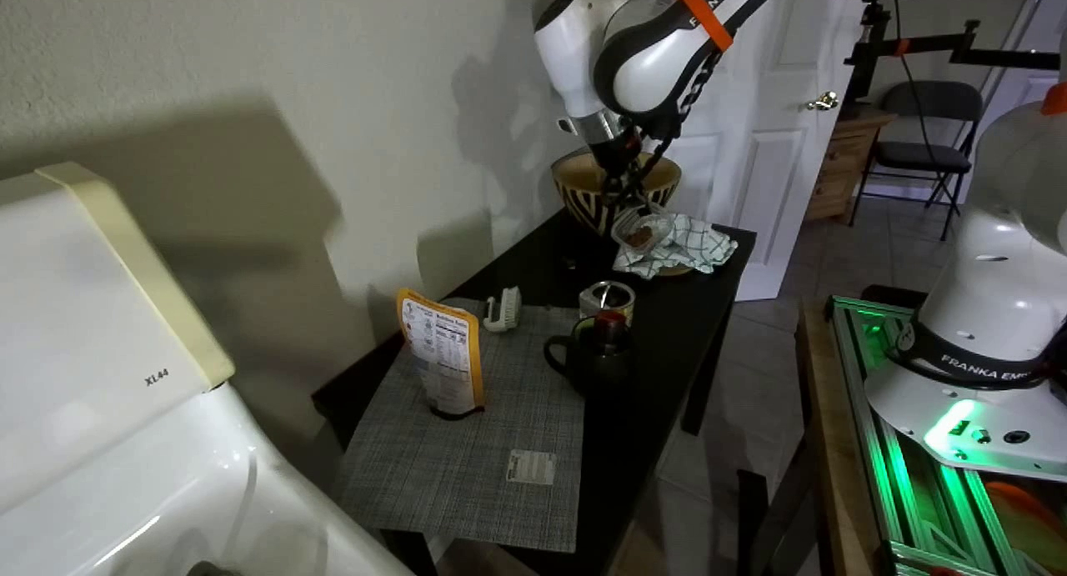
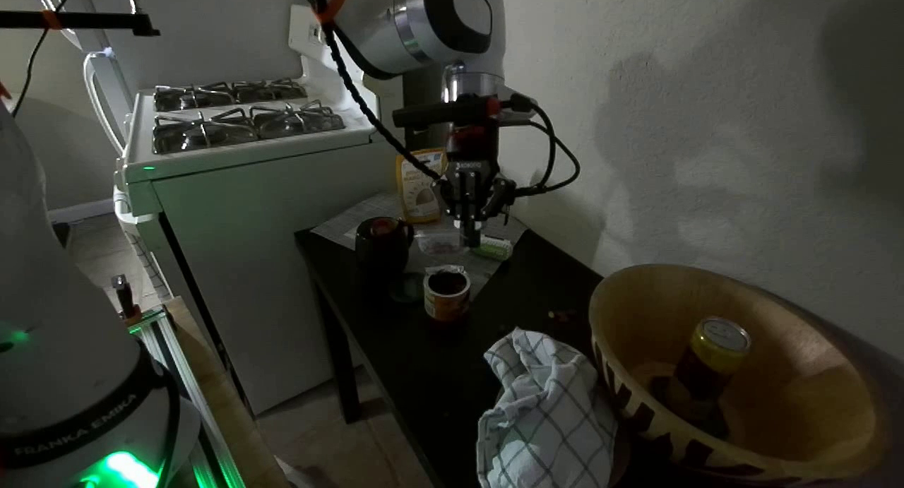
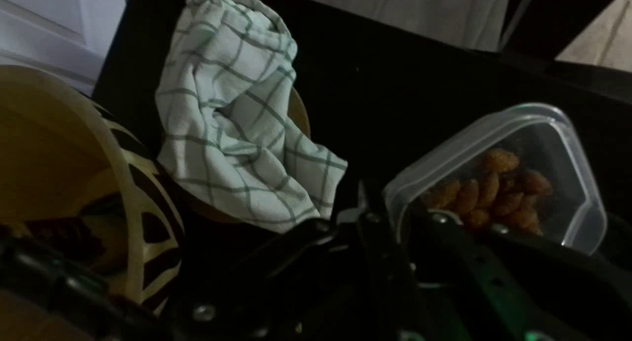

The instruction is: Pour the contents of the small lunchbox into the orange can

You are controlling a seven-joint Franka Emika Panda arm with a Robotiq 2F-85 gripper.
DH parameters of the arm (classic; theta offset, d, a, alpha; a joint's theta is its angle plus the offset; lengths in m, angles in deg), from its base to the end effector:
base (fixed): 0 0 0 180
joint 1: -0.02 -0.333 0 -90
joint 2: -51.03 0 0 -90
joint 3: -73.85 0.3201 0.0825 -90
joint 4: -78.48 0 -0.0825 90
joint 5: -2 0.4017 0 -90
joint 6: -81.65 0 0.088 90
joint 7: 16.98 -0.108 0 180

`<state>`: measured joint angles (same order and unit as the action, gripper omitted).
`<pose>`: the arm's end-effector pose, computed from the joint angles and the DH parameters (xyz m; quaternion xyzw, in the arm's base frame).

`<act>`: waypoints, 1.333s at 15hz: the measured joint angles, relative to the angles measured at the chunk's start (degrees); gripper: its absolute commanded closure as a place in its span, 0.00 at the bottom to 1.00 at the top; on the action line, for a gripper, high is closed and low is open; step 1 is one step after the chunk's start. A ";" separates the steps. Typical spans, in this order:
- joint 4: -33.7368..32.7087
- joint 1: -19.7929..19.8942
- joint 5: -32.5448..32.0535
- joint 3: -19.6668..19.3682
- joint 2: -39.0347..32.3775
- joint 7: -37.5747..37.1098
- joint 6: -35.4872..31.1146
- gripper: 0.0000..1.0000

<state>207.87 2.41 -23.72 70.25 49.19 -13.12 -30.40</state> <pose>0.4955 -0.0813 0.3217 0.9631 0.0987 -0.1783 0.1758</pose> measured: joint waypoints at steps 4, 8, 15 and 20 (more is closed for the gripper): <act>1.50 0.00 -1.99 0.24 0.12 0.00 0.23 0.97; 1.25 0.00 -2.32 0.27 0.00 -0.12 0.25 0.97; -0.89 -0.96 -8.35 1.79 -1.93 -2.85 3.29 0.97; -3.16 -2.84 -11.78 3.31 -5.20 -5.24 6.76 0.97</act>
<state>204.71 -0.43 -35.50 73.56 43.99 -18.36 -23.65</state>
